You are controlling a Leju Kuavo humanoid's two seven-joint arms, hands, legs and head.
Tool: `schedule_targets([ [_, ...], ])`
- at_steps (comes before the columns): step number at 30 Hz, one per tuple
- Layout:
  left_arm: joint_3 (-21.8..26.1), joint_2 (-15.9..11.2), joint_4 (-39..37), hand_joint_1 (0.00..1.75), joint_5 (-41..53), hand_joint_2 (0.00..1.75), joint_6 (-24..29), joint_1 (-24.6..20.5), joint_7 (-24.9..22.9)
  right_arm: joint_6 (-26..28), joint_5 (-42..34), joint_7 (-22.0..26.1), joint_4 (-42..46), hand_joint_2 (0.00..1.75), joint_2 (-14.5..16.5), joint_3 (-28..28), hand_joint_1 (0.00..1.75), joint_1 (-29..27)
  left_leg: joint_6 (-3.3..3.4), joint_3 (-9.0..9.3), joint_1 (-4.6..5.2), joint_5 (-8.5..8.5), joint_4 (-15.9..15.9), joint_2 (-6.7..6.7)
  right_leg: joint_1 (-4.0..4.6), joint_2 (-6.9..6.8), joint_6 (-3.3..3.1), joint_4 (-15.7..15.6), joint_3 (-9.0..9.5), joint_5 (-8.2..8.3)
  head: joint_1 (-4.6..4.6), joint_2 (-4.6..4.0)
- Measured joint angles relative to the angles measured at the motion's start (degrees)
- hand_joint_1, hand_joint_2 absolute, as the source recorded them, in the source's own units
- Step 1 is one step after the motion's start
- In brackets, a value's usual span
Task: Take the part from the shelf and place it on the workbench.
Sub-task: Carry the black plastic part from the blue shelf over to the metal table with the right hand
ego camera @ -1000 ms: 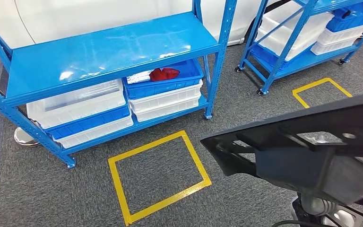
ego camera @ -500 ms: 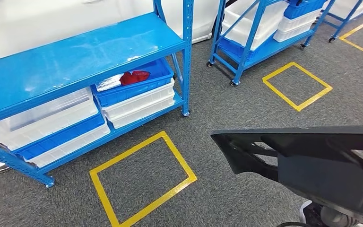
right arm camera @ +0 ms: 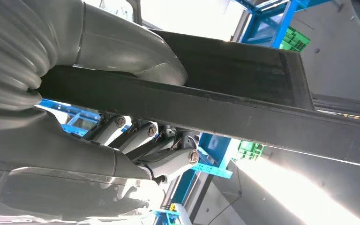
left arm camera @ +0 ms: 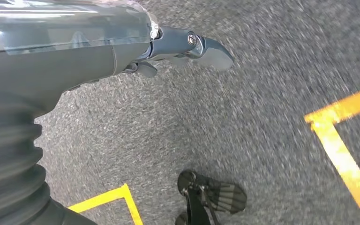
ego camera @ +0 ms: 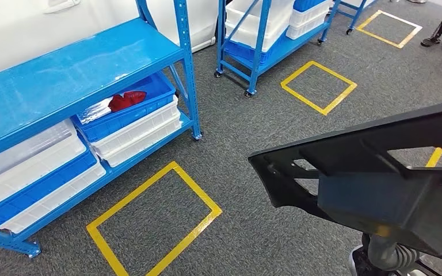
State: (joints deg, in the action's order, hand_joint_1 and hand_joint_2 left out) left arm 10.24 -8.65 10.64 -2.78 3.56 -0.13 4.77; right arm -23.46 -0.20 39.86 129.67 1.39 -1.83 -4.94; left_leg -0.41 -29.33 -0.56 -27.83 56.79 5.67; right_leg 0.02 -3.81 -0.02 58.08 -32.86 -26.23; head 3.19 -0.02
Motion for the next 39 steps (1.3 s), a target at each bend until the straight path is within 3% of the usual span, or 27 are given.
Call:
schedule_targets([
  [2,-0.10,0.43,0.01,0.00,0.16,1.75,0.31,-0.45,-0.21,0.31,-0.06,-0.01,-0.07,1.75,-0.71,1.05,1.75,-0.05,-0.68,0.16,0.00,-0.12,-0.06,0.76,0.09,1.26,-0.68,-0.13,-0.22,0.25,0.01,0.00],
  [4,-0.17,0.85,0.02,0.00,0.22,1.75,0.81,-0.80,-0.52,0.09,-0.17,0.00,-0.09,1.75,-1.23,1.75,1.75,-0.06,-1.26,-0.21,-0.23,-1.33,1.27,-0.87,-0.16,2.31,-1.42,-0.63,-0.19,0.64,0.01,0.00],
  [6,-0.19,1.20,0.02,0.00,0.04,1.75,1.44,-0.84,-1.06,-0.42,-0.25,0.00,-0.20,1.75,-1.44,2.34,1.75,-0.04,-1.60,-2.70,-0.45,-4.75,7.04,-3.90,-0.27,3.39,-1.94,-0.93,-0.23,0.95,0.02,0.00],
  [8,-0.18,1.50,0.02,0.00,-0.22,1.75,2.07,-0.72,-1.69,-1.14,-0.29,-0.01,-0.50,1.75,-1.57,2.68,1.75,-0.06,-1.74,-6.28,-0.49,-7.86,14.55,-5.05,-0.17,4.77,-2.15,-0.87,-0.43,1.06,0.02,0.00],
  [9,-0.17,1.68,0.01,0.00,-0.29,1.75,2.37,-0.63,-2.04,-1.60,-0.34,-0.02,-0.75,1.75,-1.64,2.75,1.75,-0.07,-1.76,-7.21,-0.49,-7.95,16.32,-5.15,-0.13,5.56,-2.18,-0.81,-0.46,1.09,0.02,0.00],
  [10,-0.16,1.89,0.01,0.00,-0.32,1.75,2.63,-0.54,-2.32,-2.02,-0.41,-0.02,-1.01,1.75,-1.72,2.78,1.75,-0.07,-1.72,-7.13,-0.50,-6.88,15.84,-5.22,-0.11,6.35,-2.16,-0.72,-0.45,1.09,0.02,0.00],
  [11,-0.15,2.10,0.00,0.00,-0.32,1.75,2.91,-0.47,-2.55,-2.42,-0.55,-0.02,-1.29,1.75,-1.80,2.79,1.75,-0.06,-1.62,-6.01,-0.53,-4.85,13.15,-5.48,-0.12,7.14,-2.10,-0.60,-0.41,1.08,0.02,0.00],
  [13,-0.13,2.39,0.00,0.00,-0.31,1.75,3.40,-0.36,-2.77,-3.35,-0.97,-0.01,-1.85,1.75,-1.93,2.80,1.75,0.02,-1.26,-2.70,-0.64,-1.03,5.34,-7.61,-0.07,8.52,-1.77,-0.19,-0.50,0.99,0.02,0.00],
  [15,-0.09,2.70,0.00,0.00,-0.36,1.75,3.85,-0.31,-2.91,-4.56,-1.32,-0.02,-2.65,1.75,-2.01,2.79,1.75,0.16,-0.81,-1.04,-0.63,0.08,1.12,-9.50,-0.13,9.79,-1.10,0.15,-0.98,1.09,0.02,0.00],
  [17,0.02,3.16,0.00,0.00,-0.46,1.75,4.18,-0.45,-3.01,-5.46,-1.57,-0.05,-3.49,1.75,-2.07,2.72,1.75,0.16,-0.22,-0.90,-0.47,0.00,0.64,-9.01,-0.33,11.08,-0.25,0.08,-1.43,1.45,0.02,0.00],
  [18,0.09,3.44,0.00,0.00,-0.50,1.75,4.33,-0.55,-3.04,-5.80,-1.75,-0.05,-3.81,1.75,-2.18,2.65,1.75,0.08,0.17,-0.79,-0.48,0.20,0.39,-8.31,-0.39,11.11,0.08,0.23,-1.59,1.43,0.01,0.00],
  [20,0.22,4.05,0.00,0.00,-0.57,1.75,4.54,-0.54,-3.04,-6.31,-2.10,-0.04,-4.39,1.75,-2.44,2.51,1.75,0.11,0.97,-0.58,-0.61,0.63,-0.14,-6.84,-0.29,8.73,0.59,2.99,-3.04,-0.33,0.01,0.00],
  [22,0.33,4.56,0.00,0.00,-0.67,1.75,4.64,-0.32,-3.03,-6.69,-2.19,-0.04,-5.06,1.75,-2.57,2.46,1.75,0.24,1.39,-0.64,-0.45,0.74,-0.29,-5.35,-0.38,5.47,0.95,9.95,-6.45,-4.00,0.00,0.00],
  [23,0.37,4.73,0.00,0.00,-0.72,1.75,4.71,-0.21,-2.97,-6.84,-2.15,-0.05,-5.40,1.75,-2.57,2.46,1.75,0.27,1.44,-0.70,-0.36,0.71,-0.26,-4.59,-0.54,4.81,1.13,13.57,-8.22,-5.39,0.00,0.00],
  [24,0.41,4.87,0.00,0.00,-0.78,1.75,4.83,-0.16,-2.79,-6.96,-2.10,-0.05,-5.71,1.75,-2.57,2.47,1.75,0.28,1.44,-0.73,-0.30,0.66,-0.24,-3.83,-0.70,4.45,1.26,15.82,-9.31,-5.89,0.00,0.00],
  [25,0.47,4.95,0.00,0.00,-0.86,1.75,4.98,-0.18,-2.50,-7.04,-2.06,-0.05,-5.95,1.75,-2.57,2.48,1.75,0.31,1.40,-0.71,-0.28,0.60,-0.23,-3.09,-0.82,4.20,1.34,15.94,-9.29,-5.32,0.00,0.00],
  [27,0.73,5.08,0.01,0.00,-1.28,1.75,5.29,-0.28,-1.41,-7.10,-2.17,-0.05,-6.29,1.75,-2.59,2.50,1.75,0.52,1.13,-0.46,-0.25,0.37,-0.19,-1.79,-0.88,2.81,1.23,9.81,-5.84,-1.92,0.00,0.00],
  [28,0.95,5.11,0.01,0.00,-1.48,1.75,5.36,-0.31,-0.81,-7.13,-2.33,-0.05,-6.40,1.75,-2.61,2.51,1.75,0.79,0.89,-0.28,-0.13,0.18,-0.15,-1.22,-0.65,1.25,1.00,5.69,-3.57,-0.60,0.00,0.00],
  [30,1.45,5.07,0.02,0.00,-1.64,1.75,5.28,-0.32,0.28,-7.20,-2.68,-0.04,-6.63,1.75,-2.63,2.52,1.75,1.45,0.30,0.03,0.17,-0.20,-0.05,-0.19,-0.16,-0.72,0.32,0.73,-1.01,0.50,0.00,0.00],
  [31,1.65,4.98,0.02,0.00,-1.63,1.75,5.15,-0.36,0.65,-7.21,-2.85,-0.02,-6.75,1.75,-2.63,2.52,1.75,1.70,-0.02,0.16,0.30,-0.33,-0.07,0.39,0.10,-0.71,-0.02,0.20,-0.91,0.33,0.00,0.00],
  [33,1.88,4.73,0.04,0.00,-1.61,1.75,4.78,-0.51,1.27,-7.41,-3.16,-0.01,-6.94,1.75,-2.63,2.54,1.75,1.85,-0.62,0.44,0.22,-0.64,-0.05,1.21,0.11,0.79,-0.65,-0.04,-1.06,0.58,0.00,0.00],
  [35,2.07,4.47,0.06,0.00,-1.56,1.75,4.43,-0.49,1.72,-7.89,-3.34,0.00,-7.09,1.75,-2.63,2.66,1.75,1.94,-1.10,-0.31,-0.05,-2.39,2.16,-0.77,-0.18,2.10,-1.39,-0.48,-0.95,0.92,0.01,0.00],
  [37,2.30,4.13,0.07,0.00,-1.52,1.75,4.27,-0.21,1.95,-8.27,-3.39,0.01,-7.43,1.75,-2.57,3.03,1.75,2.05,-1.34,-3.31,-0.21,-6.01,8.75,-3.89,-0.26,3.46,-1.90,-0.63,-0.95,1.11,0.01,0.00],
  [39,2.60,3.74,0.05,0.00,-1.51,1.75,4.28,0.11,2.03,-8.62,-3.52,-0.01,-7.98,1.75,-2.45,3.47,1.75,2.05,-1.41,-6.83,-0.21,-8.30,15.58,-5.02,-0.09,5.11,-2.09,-0.55,-1.02,1.14,0.00,0.00],
])
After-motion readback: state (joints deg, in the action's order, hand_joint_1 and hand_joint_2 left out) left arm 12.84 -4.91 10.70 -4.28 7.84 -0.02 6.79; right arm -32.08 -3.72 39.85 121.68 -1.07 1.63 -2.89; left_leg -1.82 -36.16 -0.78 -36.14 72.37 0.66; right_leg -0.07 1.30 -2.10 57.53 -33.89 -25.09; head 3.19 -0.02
